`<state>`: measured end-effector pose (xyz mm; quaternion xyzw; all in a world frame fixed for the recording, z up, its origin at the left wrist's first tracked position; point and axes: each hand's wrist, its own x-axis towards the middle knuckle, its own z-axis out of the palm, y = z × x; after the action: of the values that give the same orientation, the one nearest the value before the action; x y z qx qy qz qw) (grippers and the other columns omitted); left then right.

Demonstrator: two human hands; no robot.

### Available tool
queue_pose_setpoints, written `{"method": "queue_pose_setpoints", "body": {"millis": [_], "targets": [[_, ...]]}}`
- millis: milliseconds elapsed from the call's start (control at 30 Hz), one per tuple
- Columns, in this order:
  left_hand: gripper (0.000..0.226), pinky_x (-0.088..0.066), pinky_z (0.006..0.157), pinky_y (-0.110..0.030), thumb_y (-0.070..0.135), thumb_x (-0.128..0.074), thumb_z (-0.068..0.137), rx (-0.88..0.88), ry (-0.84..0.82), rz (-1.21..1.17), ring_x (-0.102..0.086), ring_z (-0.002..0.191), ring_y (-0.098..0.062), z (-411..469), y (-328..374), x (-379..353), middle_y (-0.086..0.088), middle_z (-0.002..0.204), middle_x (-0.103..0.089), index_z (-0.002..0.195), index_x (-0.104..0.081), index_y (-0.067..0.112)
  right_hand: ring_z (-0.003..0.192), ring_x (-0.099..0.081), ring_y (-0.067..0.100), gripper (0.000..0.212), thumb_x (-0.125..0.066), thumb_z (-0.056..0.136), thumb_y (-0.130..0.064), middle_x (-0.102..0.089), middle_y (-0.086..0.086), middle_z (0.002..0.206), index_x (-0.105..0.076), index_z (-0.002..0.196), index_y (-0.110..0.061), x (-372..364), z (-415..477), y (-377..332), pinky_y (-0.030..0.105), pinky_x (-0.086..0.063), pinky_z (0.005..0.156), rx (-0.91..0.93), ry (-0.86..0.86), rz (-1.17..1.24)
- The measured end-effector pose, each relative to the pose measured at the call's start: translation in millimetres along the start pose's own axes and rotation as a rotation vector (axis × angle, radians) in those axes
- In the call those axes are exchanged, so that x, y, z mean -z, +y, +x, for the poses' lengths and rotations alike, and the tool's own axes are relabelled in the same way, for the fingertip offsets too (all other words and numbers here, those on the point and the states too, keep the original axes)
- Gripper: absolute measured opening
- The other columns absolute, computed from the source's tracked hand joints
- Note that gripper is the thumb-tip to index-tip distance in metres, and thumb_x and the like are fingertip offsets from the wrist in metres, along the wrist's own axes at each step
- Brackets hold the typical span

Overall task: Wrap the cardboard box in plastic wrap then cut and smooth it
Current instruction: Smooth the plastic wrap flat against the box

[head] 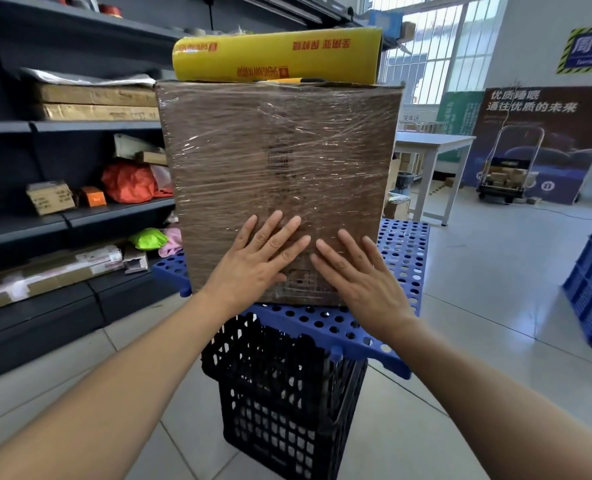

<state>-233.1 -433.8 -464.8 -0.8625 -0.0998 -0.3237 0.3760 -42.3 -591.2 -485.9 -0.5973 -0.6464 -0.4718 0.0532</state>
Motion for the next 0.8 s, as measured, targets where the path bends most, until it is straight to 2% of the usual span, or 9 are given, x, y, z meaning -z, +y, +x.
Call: {"method": "queue_pose_setpoints", "body": {"millis": [67,133,233,300,367,467,567,733,800], "targets": [[0.094,0.001,0.116,-0.046,0.036,-0.059,0.085,-0.02,-0.009,-0.008,0.015,0.145,-0.022,-5,0,-2,0.002,0.157,0.02,0.15,0.009,0.03,0.146,0.014,0.026,0.082,-0.046,0.073,-0.002,-0.016,-0.003,0.157,-0.022,0.149,-0.023,-3,-11,0,0.048,-0.001,0.117,0.041,-0.023,0.0],[0.096,0.001,0.116,-0.046,0.028,-0.063,0.084,-0.028,-0.005,-0.008,0.015,0.145,-0.023,-11,-1,-3,0.002,0.157,0.018,0.15,0.007,0.033,0.146,0.014,0.026,0.083,-0.049,0.071,-0.002,-0.02,-0.004,0.156,-0.027,0.148,-0.025,-5,-18,1,0.048,-0.001,0.116,0.067,-0.051,-0.004],[0.109,0.004,0.116,-0.046,0.002,-0.066,0.071,-0.042,-0.026,0.018,0.014,0.145,-0.025,-25,-3,-1,0.002,0.158,0.016,0.15,0.003,0.035,0.146,0.015,0.025,0.078,-0.055,0.068,-0.001,-0.034,-0.002,0.152,-0.041,0.142,-0.024,-3,-19,5,0.048,-0.002,0.115,0.073,-0.059,0.027],[0.114,0.005,0.116,-0.046,-0.003,-0.065,0.066,-0.026,-0.035,0.032,0.014,0.145,-0.024,-32,-4,0,0.001,0.158,0.015,0.15,0.001,0.036,0.146,0.014,0.024,0.073,-0.056,0.069,-0.001,-0.039,0.001,0.149,-0.045,0.139,-0.021,2,-16,6,0.047,-0.004,0.116,0.073,-0.028,0.061],[0.109,0.003,0.117,-0.045,0.011,-0.071,0.072,0.002,-0.025,0.037,0.012,0.146,-0.023,-34,-6,1,0.001,0.158,0.014,0.15,0.002,0.035,0.147,0.011,0.024,0.075,-0.054,0.073,0.002,-0.032,0.004,0.153,-0.036,0.143,-0.018,8,-9,5,0.047,-0.005,0.117,0.049,0.01,0.076],[0.091,0.001,0.117,-0.043,0.034,-0.057,0.084,0.062,0.004,0.018,0.012,0.146,-0.021,-27,-12,4,0.003,0.157,0.017,0.15,0.005,0.03,0.147,0.008,0.024,0.084,-0.067,0.081,-0.011,-0.016,0.004,0.157,-0.019,0.15,-0.016,15,9,4,0.046,-0.004,0.118,-0.019,0.018,0.054],[0.097,-0.001,0.117,-0.044,0.036,-0.062,0.082,0.078,-0.03,0.007,0.012,0.146,-0.021,-26,-15,5,0.002,0.157,0.018,0.151,0.006,0.028,0.147,0.009,0.025,0.092,-0.072,0.078,-0.018,-0.012,0.003,0.158,-0.016,0.15,-0.018,16,21,5,0.046,-0.001,0.119,-0.023,-0.003,0.025],[0.101,-0.001,0.117,-0.045,0.03,-0.069,0.08,0.067,-0.055,-0.016,0.011,0.146,-0.023,-35,-15,3,0.0,0.158,0.014,0.15,0.004,0.031,0.147,0.009,0.029,0.084,-0.049,0.073,-0.001,-0.015,0.001,0.158,-0.024,0.149,-0.023,8,1,0,0.049,-0.004,0.116,0.038,-0.048,0.002],[0.094,-0.002,0.117,-0.046,0.033,-0.062,0.083,0.075,-0.048,-0.034,0.01,0.146,-0.022,-34,-13,5,-0.001,0.159,0.006,0.15,0.005,0.032,0.147,0.002,0.029,0.08,-0.056,0.077,-0.007,-0.016,0.001,0.157,-0.023,0.149,-0.023,8,-4,-2,0.049,-0.003,0.117,0.047,-0.056,-0.007]]}}
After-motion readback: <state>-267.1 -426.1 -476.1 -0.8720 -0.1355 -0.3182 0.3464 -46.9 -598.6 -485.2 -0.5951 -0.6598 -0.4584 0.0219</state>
